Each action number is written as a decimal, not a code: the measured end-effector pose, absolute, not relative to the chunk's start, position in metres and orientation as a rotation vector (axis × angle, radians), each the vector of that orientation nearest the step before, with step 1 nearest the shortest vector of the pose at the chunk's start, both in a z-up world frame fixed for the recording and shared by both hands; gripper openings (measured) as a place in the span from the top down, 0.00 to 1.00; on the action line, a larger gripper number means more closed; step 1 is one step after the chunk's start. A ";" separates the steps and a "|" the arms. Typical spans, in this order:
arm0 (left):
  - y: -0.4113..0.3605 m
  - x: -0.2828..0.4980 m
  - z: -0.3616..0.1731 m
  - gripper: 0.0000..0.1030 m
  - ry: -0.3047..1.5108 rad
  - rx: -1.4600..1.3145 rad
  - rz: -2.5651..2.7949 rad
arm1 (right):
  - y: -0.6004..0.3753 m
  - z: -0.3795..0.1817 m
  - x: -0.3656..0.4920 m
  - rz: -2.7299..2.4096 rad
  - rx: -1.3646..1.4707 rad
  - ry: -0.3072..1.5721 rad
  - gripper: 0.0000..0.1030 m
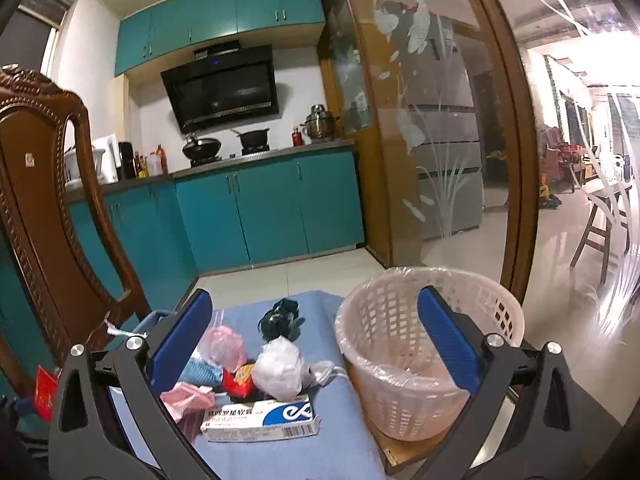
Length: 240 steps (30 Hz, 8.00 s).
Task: Collect trash
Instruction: 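Carry the red cigarette box with the left tool and drop it into the wastebasket, then grasp the pink plastic bag with the left tool and lift it, then grasp the white-and-blue ointment box with the right tool and lift it, then carry the ointment box with the right tool and drop it into the wastebasket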
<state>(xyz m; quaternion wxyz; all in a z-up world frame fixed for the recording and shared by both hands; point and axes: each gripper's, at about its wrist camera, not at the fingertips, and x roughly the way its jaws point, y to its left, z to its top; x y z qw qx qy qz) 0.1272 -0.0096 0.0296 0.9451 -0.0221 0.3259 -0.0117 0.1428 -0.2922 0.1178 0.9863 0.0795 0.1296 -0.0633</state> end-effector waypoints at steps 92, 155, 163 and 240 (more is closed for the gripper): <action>-0.079 0.201 -0.016 0.03 0.716 0.217 -0.082 | -0.303 0.087 0.158 -0.090 0.231 0.495 0.03; 0.023 0.171 0.075 0.79 0.606 -0.169 -0.086 | -0.186 0.022 0.171 0.754 -0.132 0.939 0.03; 0.023 0.170 0.074 0.79 0.613 -0.166 -0.084 | -0.208 -0.014 0.211 0.579 -0.177 1.033 0.03; 0.003 0.185 0.061 0.79 0.684 -0.133 -0.091 | -0.391 0.060 0.246 -0.125 0.172 0.620 0.64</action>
